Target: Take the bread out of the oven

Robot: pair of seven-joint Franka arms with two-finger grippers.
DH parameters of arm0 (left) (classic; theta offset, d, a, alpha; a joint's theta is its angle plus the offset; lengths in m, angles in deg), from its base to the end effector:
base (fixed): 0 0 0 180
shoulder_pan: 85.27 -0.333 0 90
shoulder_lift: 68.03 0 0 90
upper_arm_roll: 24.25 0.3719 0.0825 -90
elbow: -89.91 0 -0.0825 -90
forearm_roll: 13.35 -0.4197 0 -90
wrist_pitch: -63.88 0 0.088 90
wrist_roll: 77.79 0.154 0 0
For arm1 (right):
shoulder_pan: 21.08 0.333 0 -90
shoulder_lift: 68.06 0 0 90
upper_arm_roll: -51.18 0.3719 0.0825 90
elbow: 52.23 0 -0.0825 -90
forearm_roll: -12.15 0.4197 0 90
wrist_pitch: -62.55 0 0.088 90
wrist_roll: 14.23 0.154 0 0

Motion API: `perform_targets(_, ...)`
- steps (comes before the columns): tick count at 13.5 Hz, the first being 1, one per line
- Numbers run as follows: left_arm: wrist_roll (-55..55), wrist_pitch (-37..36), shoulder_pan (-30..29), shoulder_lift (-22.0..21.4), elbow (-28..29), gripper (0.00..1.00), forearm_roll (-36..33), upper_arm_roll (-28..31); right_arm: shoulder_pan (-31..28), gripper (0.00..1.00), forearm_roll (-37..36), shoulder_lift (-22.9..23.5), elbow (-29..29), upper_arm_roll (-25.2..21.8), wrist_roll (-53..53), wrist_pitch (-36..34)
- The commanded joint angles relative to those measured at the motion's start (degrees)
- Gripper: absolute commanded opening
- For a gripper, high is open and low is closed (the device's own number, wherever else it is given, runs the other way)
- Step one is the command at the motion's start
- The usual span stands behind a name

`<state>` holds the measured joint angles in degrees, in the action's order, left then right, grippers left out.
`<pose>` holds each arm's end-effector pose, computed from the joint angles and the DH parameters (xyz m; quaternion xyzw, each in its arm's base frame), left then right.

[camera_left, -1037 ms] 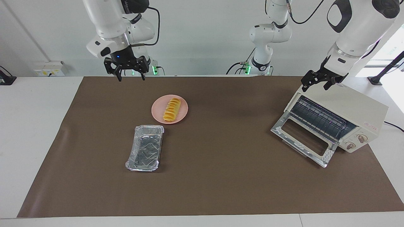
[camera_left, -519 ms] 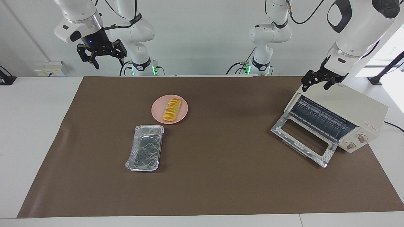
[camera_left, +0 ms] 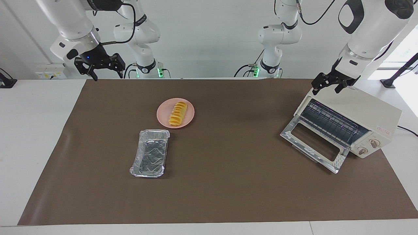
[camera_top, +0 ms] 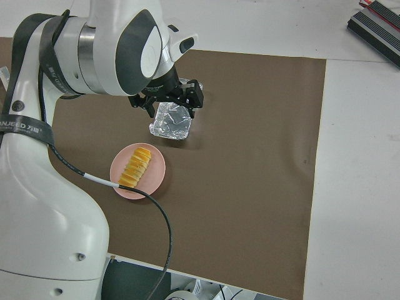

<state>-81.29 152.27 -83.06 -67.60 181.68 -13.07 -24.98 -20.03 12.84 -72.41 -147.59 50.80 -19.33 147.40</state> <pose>0.5846 -0.0308 0.6111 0.9994 0.0049 -0.0333 0.0006 0.5461 0.0082 0.6226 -0.9973 -0.0505 0.0534 0.0083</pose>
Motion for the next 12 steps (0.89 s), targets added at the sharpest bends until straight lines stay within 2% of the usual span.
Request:
perform_targets(1,0.6,-0.2,-0.5,-0.3,-0.3,1.0,1.1,-0.1,-1.5,1.0,-0.4,0.7,1.0,0.5,-0.5,0.9)
perform_targets(7,0.6,-0.2,-0.5,-0.3,-0.3,1.0,1.1,-0.1,-2.6,1.0,-0.3,1.3,3.7,0.7,-0.5,-4.0)
perform_targets(12,0.6,-0.2,-0.5,-0.2,-0.3,1.0,1.1,-0.1,-2.6,1.0,-0.4,1.3,3.8,0.6,-0.6,-3.9)
